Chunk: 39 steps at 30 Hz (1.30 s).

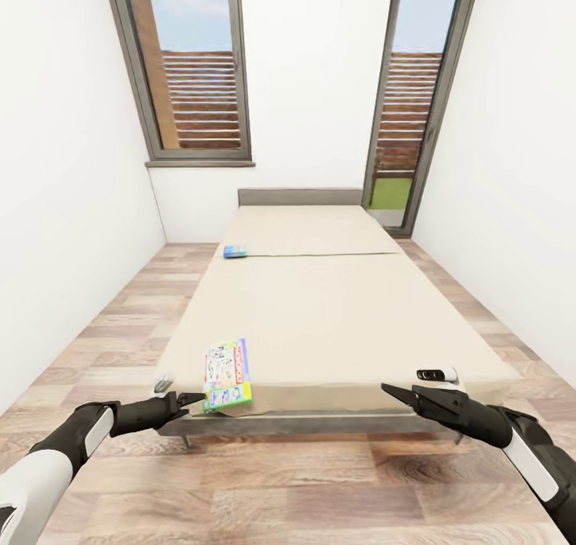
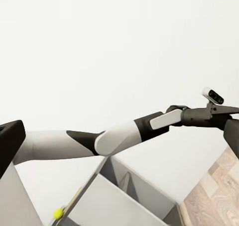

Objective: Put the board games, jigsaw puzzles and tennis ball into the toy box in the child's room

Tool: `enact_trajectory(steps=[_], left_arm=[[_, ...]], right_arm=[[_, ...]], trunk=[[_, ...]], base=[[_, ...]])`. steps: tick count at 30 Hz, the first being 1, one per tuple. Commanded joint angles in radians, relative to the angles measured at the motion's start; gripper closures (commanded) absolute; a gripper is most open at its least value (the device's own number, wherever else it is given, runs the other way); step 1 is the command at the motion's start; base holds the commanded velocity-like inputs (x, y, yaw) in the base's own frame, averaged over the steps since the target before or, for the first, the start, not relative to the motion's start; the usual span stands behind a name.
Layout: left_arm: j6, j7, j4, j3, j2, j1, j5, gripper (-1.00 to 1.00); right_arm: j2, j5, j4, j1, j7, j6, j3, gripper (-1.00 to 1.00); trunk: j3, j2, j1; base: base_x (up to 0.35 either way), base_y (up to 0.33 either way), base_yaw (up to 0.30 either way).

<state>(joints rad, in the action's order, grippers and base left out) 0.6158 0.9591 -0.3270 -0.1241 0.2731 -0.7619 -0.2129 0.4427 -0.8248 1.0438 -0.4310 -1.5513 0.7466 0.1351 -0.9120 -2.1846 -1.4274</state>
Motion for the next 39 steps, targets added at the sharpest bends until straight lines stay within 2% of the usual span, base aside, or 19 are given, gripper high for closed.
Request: enact_trajectory(steps=[1,17,26,32,39], left_arm=[[0.007,0.001,0.0,-0.002,0.0,0.0,-0.003,-1.0],[0.01,-0.002,0.0,-0.002,-0.001,0.0,-0.004,-1.0],[0.011,-0.002,0.0,-0.002,0.0,0.0,-0.005,-1.0],[0.012,-0.002,0.0,-0.002,0.0,0.0,-0.005,-1.0],[0.012,-0.002,0.0,-0.002,0.0,0.0,-0.005,-1.0]], right_arm=[[0.001,-0.007,0.0,-0.001,0.0,0.01,0.003,-1.0],[-0.003,-0.005,0.001,0.0,0.0,0.007,0.003,-1.0],[-0.004,-0.004,0.001,0.0,0.0,0.006,0.003,-1.0],[-0.004,-0.004,0.001,0.0,0.0,0.005,0.003,-1.0],[-0.005,-0.004,0.001,0.0,0.0,0.005,0.003,-1.0]], trunk=[[-0.001,0.0,0.0],[-0.001,0.0,0.0],[-0.029,-0.063,-0.035],[-0.029,-0.063,-0.035],[-0.051,-0.112,-0.061]], base=[[0.155,0.115,0.0],[0.049,0.036,0.0],[0.002,0.001,0.0],[0.0,0.0,0.0],[0.0,0.0,0.0]])
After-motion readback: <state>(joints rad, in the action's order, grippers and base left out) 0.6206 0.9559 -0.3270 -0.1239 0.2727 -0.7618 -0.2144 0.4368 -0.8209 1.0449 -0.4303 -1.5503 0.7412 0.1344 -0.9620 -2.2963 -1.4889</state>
